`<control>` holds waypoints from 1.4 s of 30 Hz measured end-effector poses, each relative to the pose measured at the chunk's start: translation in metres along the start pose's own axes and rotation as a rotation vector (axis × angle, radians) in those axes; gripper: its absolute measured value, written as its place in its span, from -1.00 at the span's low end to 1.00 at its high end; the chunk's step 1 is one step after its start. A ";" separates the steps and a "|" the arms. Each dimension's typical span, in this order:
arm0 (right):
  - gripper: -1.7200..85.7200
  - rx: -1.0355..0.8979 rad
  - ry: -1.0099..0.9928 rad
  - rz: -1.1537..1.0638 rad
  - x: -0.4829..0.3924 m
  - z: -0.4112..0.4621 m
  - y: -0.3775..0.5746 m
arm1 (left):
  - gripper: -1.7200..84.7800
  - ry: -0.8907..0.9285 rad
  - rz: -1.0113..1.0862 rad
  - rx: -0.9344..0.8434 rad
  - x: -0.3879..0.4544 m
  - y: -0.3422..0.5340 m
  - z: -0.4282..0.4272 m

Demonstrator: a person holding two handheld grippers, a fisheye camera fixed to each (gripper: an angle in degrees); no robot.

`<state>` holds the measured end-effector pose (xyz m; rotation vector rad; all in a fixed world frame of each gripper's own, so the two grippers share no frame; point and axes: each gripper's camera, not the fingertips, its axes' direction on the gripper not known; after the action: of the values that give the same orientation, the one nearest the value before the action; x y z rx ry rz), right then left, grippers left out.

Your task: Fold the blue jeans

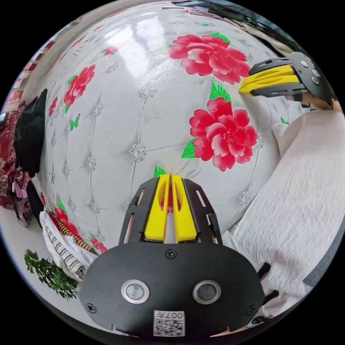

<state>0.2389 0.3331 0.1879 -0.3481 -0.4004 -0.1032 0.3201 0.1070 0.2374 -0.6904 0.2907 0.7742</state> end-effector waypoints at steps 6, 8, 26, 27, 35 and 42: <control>-0.96 0.310 -0.232 0.313 0.054 -0.094 0.066 | -0.98 -0.078 -0.037 -0.019 0.022 -0.010 0.013; -0.95 0.416 -0.139 0.372 0.062 -0.129 0.105 | -0.98 -0.117 -0.074 -0.034 0.030 -0.013 0.018; -0.86 0.384 0.749 0.840 0.051 -0.291 0.270 | -0.97 0.260 -0.503 0.143 0.034 0.085 0.035; -0.90 0.503 0.715 0.773 0.033 -0.313 0.266 | -0.97 0.265 -0.506 0.152 0.034 0.089 0.034; -0.95 1.093 0.086 0.230 -0.073 -0.465 0.186 | -0.78 0.383 -0.416 0.563 0.030 0.161 -0.014; -0.92 0.963 -0.426 -0.725 -0.313 -0.479 0.037 | -0.74 0.363 -0.425 0.807 0.010 0.227 -0.055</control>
<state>0.1329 0.2087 -0.3618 0.7562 -0.9276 -0.5240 0.1631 0.1920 0.0863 -0.1020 0.7102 0.0796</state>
